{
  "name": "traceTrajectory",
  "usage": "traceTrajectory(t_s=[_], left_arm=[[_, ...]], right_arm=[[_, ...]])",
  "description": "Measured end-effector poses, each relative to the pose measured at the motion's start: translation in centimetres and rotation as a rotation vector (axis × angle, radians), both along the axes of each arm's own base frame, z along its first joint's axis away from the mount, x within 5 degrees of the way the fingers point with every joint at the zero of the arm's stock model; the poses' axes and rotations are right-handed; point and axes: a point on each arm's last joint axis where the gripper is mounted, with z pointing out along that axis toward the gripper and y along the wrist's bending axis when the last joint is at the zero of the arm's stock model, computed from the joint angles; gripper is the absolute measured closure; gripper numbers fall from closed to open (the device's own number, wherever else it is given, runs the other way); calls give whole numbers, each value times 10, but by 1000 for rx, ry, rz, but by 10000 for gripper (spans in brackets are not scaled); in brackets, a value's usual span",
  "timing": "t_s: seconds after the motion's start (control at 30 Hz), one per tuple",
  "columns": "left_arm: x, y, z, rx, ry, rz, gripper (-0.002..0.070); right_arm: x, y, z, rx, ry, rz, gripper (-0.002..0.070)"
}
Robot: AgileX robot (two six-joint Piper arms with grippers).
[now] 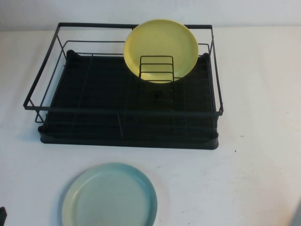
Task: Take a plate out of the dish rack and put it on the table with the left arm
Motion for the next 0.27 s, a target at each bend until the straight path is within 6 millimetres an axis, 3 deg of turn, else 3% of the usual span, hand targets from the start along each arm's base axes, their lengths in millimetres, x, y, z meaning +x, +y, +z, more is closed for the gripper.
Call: traceTrajectory(t_s=[0.27], left_arm=[[0,0,0,21,-2,-6,678]], right_arm=[[0,0,0,0,0,0,696]])
